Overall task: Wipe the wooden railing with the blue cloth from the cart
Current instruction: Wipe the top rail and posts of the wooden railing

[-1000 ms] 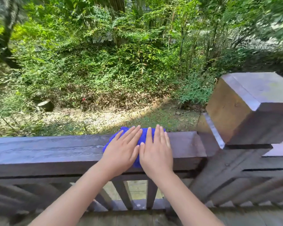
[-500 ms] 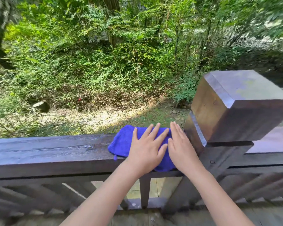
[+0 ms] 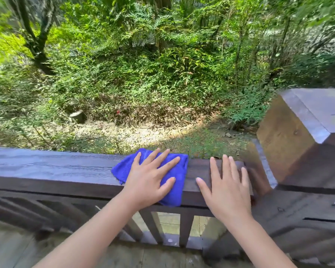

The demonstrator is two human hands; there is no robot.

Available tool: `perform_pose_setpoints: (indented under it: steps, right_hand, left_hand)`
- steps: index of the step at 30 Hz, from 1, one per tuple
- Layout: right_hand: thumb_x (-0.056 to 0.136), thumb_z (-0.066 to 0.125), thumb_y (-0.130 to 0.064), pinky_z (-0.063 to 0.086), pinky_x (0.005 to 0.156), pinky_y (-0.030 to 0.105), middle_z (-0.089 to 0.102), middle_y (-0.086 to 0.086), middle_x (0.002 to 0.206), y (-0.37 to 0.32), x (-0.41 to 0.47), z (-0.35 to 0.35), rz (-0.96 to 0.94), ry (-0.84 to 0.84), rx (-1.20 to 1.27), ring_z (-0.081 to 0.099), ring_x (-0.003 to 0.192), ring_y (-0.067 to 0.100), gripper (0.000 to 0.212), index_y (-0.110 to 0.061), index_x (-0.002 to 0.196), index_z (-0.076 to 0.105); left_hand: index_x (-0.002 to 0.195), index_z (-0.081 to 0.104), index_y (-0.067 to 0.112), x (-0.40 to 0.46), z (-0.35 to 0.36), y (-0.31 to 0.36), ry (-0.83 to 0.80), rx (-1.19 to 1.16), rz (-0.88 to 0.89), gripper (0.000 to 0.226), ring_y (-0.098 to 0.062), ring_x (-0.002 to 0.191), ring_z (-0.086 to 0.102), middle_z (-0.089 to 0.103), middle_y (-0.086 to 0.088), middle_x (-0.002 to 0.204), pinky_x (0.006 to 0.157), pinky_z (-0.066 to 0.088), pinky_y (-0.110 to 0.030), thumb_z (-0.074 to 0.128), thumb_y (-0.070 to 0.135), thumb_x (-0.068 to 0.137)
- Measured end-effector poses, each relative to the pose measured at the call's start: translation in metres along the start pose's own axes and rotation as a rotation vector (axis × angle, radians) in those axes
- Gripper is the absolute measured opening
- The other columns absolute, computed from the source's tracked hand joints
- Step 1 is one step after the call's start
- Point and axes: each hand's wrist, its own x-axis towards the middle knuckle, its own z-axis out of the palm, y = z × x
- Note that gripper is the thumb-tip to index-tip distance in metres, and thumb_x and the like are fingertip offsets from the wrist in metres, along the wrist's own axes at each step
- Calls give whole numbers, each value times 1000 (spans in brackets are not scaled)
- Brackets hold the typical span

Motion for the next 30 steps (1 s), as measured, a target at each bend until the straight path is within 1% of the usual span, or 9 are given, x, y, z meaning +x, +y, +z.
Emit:
perform_pose_setpoints:
  steps: [5, 8, 11, 14, 16, 19, 21, 24, 30]
  right_hand:
    - [85, 8, -64, 0, 113, 57, -1, 14, 156, -26, 16, 2, -103, -129, 46, -7, 144, 26, 74, -21, 145, 0]
    - [86, 8, -63, -4, 113, 58, -4, 10, 157, -50, 22, 5, -223, -147, 69, -9, 143, 24, 71, -25, 144, -3]
    - [87, 9, -62, -4, 113, 57, -4, 10, 157, -72, 27, 9, -309, -160, 83, -9, 144, 23, 71, -22, 144, -3]
    - [88, 10, -60, -3, 114, 54, -3, 10, 157, -92, 33, 10, -359, -169, 86, -8, 144, 23, 72, -18, 145, -2]
    - [89, 12, -58, -2, 114, 54, 0, 10, 157, -107, 35, 12, -366, -156, 96, -6, 144, 23, 70, -17, 145, 0]
    - [91, 16, -53, 2, 114, 54, 4, 10, 157, -132, 35, 16, -392, -136, 79, -2, 144, 23, 65, -18, 145, 3]
    - [91, 17, -51, 4, 114, 55, 5, 8, 157, -148, 37, 20, -406, -130, 61, 0, 144, 22, 63, -19, 144, 4]
    - [90, 14, -52, 5, 113, 57, 5, 8, 157, -175, 38, 25, -407, -127, 37, 1, 144, 21, 64, -19, 144, 4]
    - [86, 4, -60, 6, 112, 58, 3, 6, 157, -254, 40, 34, -374, -139, 21, -2, 144, 22, 69, -24, 144, -2]
  left_hand:
    - [137, 23, 47, -33, -11, -71, 20, -1, -30, 52, -17, 139, 26, 27, 11, 150, 109, 23, -55, 26, 51, 85]
    - [138, 24, 43, -55, -20, -121, -1, 30, -30, 52, -16, 138, 27, 28, 9, 149, 109, 27, -54, 27, 48, 86]
    - [137, 25, 40, -68, -35, -166, -28, 39, -94, 52, -16, 138, 27, 30, 6, 149, 109, 27, -54, 26, 45, 86]
    - [137, 19, 45, -66, -35, -163, 18, 40, -241, 55, -15, 140, 24, 25, 11, 151, 112, 18, -52, 20, 51, 82]
    - [138, 16, 48, -56, -25, -138, 21, 46, -329, 60, -14, 142, 17, 21, 12, 153, 111, 12, -57, 17, 60, 79]
    - [137, 11, 52, -42, -13, -107, -22, 59, -245, 60, -19, 142, 15, 20, 8, 154, 109, 10, -63, 18, 66, 79]
    - [137, 15, 49, -42, -15, -113, -25, 59, -170, 59, -20, 141, 18, 22, 8, 154, 108, 13, -62, 22, 63, 80]
    - [137, 22, 45, -56, -22, -149, -19, 42, -86, 58, -17, 141, 19, 22, 10, 153, 111, 16, -58, 27, 59, 81]
    - [137, 25, 44, -93, -35, -252, 17, 39, -92, 57, -13, 141, 18, 24, 11, 153, 112, 19, -55, 25, 56, 81]
